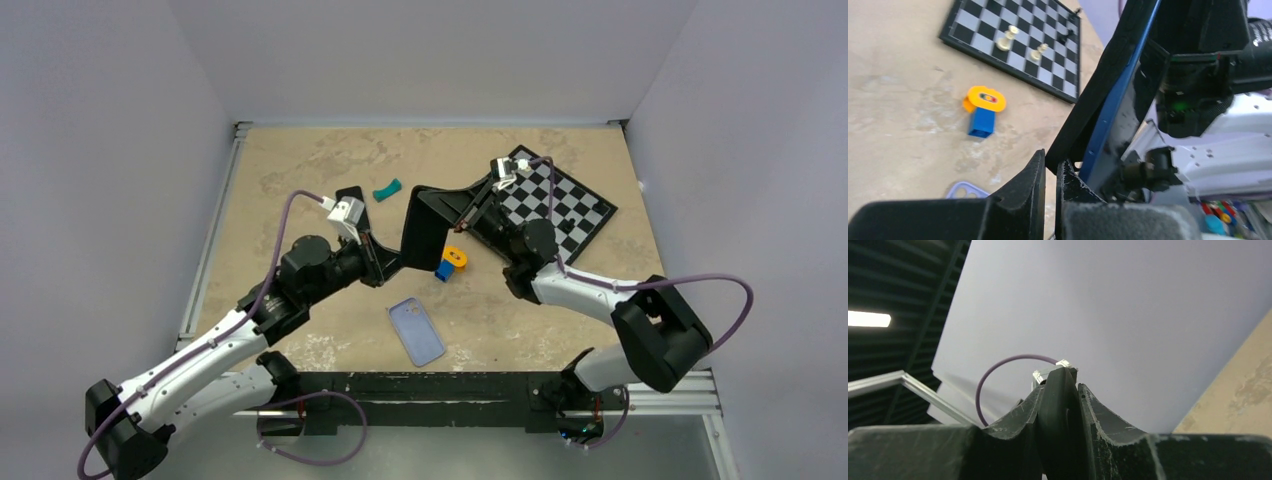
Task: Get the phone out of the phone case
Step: Remove the phone case from the phone.
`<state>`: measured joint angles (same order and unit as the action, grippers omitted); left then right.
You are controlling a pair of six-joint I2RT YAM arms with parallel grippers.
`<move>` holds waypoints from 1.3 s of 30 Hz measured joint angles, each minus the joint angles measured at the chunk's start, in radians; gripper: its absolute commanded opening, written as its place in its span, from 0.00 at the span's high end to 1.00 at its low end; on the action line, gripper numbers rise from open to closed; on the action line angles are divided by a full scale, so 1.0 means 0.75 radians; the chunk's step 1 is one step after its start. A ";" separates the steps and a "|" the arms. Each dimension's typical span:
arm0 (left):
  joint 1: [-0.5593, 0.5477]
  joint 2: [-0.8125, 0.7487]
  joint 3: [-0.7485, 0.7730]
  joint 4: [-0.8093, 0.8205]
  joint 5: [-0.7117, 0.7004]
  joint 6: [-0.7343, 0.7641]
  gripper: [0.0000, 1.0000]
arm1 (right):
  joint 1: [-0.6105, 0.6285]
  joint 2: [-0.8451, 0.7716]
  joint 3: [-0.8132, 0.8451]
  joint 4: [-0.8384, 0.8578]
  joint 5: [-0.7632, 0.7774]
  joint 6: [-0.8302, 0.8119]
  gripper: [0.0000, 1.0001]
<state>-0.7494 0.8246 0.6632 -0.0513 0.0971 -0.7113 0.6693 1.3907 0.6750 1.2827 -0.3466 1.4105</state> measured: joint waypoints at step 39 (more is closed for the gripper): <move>0.080 -0.120 0.159 0.062 0.718 -0.447 0.49 | -0.125 -0.181 -0.169 -0.092 -0.237 0.185 1.00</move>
<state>-0.6891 0.7349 0.7822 -0.0048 0.6357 -1.0466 0.5758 1.2552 0.5480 1.2140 -0.5240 1.5494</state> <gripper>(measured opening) 0.507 0.192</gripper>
